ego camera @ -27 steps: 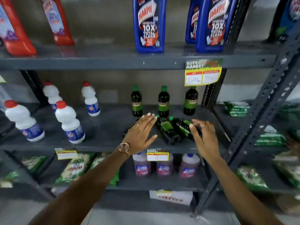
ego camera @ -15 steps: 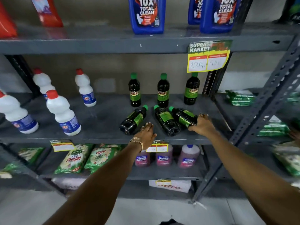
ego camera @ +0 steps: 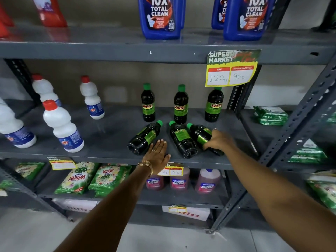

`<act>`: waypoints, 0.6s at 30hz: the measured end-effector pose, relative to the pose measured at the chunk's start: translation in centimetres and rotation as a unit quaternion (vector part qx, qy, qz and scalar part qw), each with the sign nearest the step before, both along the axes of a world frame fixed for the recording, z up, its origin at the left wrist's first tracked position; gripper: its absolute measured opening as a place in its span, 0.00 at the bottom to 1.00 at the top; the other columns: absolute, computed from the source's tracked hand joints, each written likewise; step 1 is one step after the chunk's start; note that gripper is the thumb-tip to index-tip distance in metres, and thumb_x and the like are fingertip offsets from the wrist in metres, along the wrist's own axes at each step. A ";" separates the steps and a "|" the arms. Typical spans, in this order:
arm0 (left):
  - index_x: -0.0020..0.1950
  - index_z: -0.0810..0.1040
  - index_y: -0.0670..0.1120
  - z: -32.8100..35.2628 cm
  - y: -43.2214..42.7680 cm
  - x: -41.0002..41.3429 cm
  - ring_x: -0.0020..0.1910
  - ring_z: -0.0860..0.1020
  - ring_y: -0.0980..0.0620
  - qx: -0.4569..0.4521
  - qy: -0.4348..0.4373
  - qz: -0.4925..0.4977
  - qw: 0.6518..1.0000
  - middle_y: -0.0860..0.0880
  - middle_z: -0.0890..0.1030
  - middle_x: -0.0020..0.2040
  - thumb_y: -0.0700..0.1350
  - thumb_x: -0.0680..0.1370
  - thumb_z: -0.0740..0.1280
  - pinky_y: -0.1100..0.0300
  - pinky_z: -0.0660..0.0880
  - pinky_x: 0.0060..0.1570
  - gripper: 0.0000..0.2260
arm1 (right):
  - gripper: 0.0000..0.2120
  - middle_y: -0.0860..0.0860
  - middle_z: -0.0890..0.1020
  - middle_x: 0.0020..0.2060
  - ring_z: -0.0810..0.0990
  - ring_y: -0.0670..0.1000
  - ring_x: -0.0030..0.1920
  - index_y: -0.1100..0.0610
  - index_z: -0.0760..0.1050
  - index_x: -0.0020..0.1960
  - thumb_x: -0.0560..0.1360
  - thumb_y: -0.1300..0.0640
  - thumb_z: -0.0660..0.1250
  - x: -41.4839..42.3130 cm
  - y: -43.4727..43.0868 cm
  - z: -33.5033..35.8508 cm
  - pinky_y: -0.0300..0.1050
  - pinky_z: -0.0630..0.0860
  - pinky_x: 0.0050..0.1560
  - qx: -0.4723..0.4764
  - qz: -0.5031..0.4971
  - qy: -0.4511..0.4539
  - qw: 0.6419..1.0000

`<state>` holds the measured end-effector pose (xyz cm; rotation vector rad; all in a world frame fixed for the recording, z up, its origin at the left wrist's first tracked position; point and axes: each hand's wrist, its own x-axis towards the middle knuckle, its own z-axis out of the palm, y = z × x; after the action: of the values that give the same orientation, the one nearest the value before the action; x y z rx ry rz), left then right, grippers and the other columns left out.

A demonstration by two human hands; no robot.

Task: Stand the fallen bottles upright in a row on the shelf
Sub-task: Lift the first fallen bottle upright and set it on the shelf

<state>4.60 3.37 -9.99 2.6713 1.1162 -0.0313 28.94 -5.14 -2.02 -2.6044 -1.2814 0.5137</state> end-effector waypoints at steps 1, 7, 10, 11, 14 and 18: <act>0.76 0.41 0.42 0.0 0.1 0.1 0.77 0.39 0.50 0.003 -0.001 0.001 1.000 0.45 0.42 0.78 0.53 0.82 0.46 0.51 0.37 0.75 0.27 | 0.31 0.51 0.75 0.41 0.74 0.52 0.42 0.55 0.70 0.57 0.60 0.46 0.78 -0.1 0.0 -0.3 0.42 0.64 0.32 0.007 -0.004 -0.020 1.000; 0.75 0.40 0.42 -0.7 0.2 0.0 0.77 0.39 0.50 0.021 -0.012 -0.002 1.000 0.45 0.42 0.78 0.53 0.82 0.45 0.53 0.35 0.74 0.27 | 0.32 0.56 0.81 0.51 0.80 0.58 0.51 0.59 0.71 0.56 0.59 0.51 0.81 0.5 0.3 -2.7 0.47 0.75 0.46 0.243 -0.082 0.051 0.965; 0.75 0.40 0.42 -0.9 0.3 -0.1 0.76 0.38 0.51 0.015 -0.011 -0.004 1.000 0.46 0.41 0.78 0.53 0.81 0.45 0.53 0.34 0.73 0.27 | 0.34 0.57 0.80 0.51 0.79 0.55 0.50 0.57 0.66 0.55 0.57 0.60 0.83 -0.6 1.0 -3.4 0.44 0.75 0.50 0.444 -0.182 0.189 0.857; 0.75 0.40 0.42 -1.0 0.4 0.0 0.76 0.38 0.51 0.017 -0.015 -0.003 1.000 0.45 0.41 0.78 0.53 0.81 0.45 0.53 0.34 0.73 0.27 | 0.34 0.55 0.79 0.50 0.79 0.54 0.49 0.55 0.64 0.54 0.58 0.61 0.83 -0.9 1.4 -3.7 0.41 0.74 0.51 0.478 -0.207 0.213 0.826; 0.75 0.41 0.42 -0.9 0.4 -0.1 0.76 0.39 0.51 0.020 -0.020 -0.008 1.000 0.45 0.42 0.78 0.54 0.81 0.45 0.52 0.35 0.74 0.28 | 0.36 0.45 0.78 0.43 0.78 0.50 0.46 0.53 0.63 0.54 0.57 0.62 0.83 -0.8 2.4 -4.6 0.25 0.70 0.44 0.525 -0.216 0.224 0.792; 0.75 0.40 0.42 -1.2 0.6 -0.1 0.76 0.38 0.51 0.027 -0.028 -0.011 0.999 0.45 0.42 0.78 0.54 0.81 0.45 0.53 0.35 0.74 0.27 | 0.40 0.42 0.77 0.44 0.77 0.50 0.46 0.60 0.66 0.58 0.54 0.59 0.85 0.2 3.2 -5.3 0.22 0.69 0.43 0.554 -0.198 0.193 0.785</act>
<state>4.46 3.98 -11.20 2.7148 1.0853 0.0715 29.12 -1.97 -7.30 -1.5471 -0.5452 0.1054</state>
